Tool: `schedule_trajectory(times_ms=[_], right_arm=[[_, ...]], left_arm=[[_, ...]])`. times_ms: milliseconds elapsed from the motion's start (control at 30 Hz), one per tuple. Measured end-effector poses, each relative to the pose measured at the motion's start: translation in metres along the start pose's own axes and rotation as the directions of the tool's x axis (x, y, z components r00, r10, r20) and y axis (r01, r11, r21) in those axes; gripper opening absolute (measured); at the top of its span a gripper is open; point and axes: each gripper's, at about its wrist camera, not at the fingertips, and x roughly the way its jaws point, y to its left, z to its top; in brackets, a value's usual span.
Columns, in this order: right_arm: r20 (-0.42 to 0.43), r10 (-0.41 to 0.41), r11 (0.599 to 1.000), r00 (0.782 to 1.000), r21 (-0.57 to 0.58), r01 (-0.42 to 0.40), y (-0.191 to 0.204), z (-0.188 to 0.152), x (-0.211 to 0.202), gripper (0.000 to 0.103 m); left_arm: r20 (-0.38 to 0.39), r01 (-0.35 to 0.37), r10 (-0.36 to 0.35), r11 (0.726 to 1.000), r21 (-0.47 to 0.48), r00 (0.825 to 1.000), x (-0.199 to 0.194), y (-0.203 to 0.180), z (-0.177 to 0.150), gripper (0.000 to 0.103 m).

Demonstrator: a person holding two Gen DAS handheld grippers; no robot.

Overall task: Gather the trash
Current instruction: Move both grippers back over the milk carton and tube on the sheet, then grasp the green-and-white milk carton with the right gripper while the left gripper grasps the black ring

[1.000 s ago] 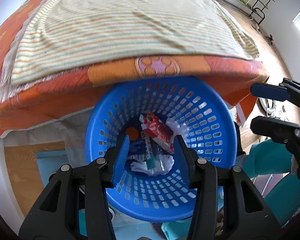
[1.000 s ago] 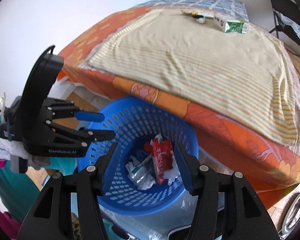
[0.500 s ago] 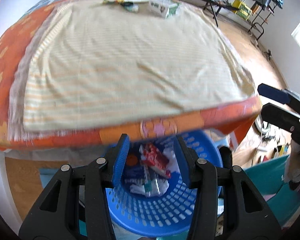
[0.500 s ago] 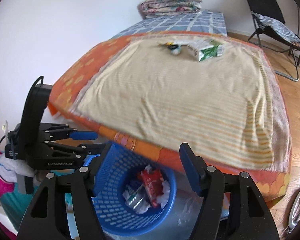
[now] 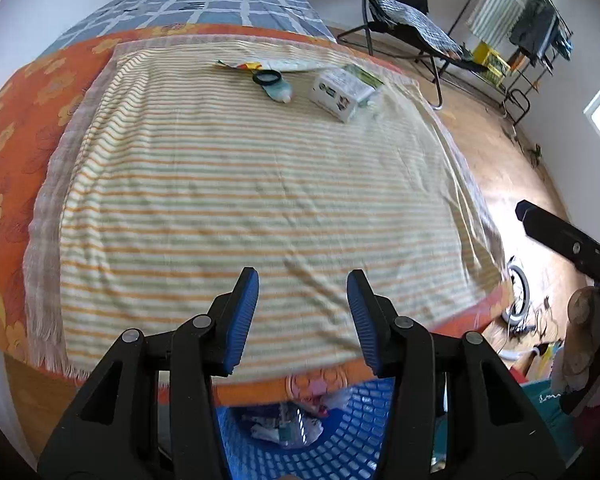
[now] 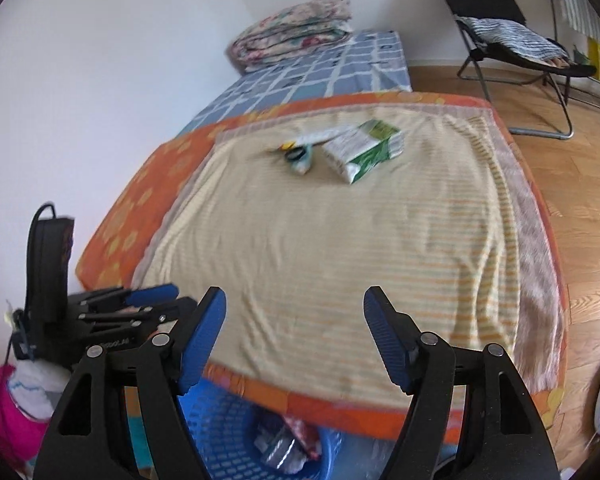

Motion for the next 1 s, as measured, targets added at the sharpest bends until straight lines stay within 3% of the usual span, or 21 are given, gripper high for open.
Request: schedule_trajectory(times_ms=[367,733,1000], right_arm=[[0.022,-0.030,0.988,0.999,0.149,0.026,-0.031,0.064,0.041,0.071],[0.035,-0.078,0.981,0.996,0.182,0.070,-0.041,0.118,0.102,0.071],[-0.008,-0.116,0.961,0.993,0.253,0.115,-0.053,0.148,0.160,0.071]], left_arm=[[0.026,0.007,-0.005,0.997,-0.076,1.000,0.021,0.020,0.047,0.047],[0.055,0.004,0.003,0.993,-0.120,0.998,0.055,0.039,0.105,0.047],[0.096,0.078,-0.058,0.973,-0.219,0.994,0.080,0.067,0.157,0.047]])
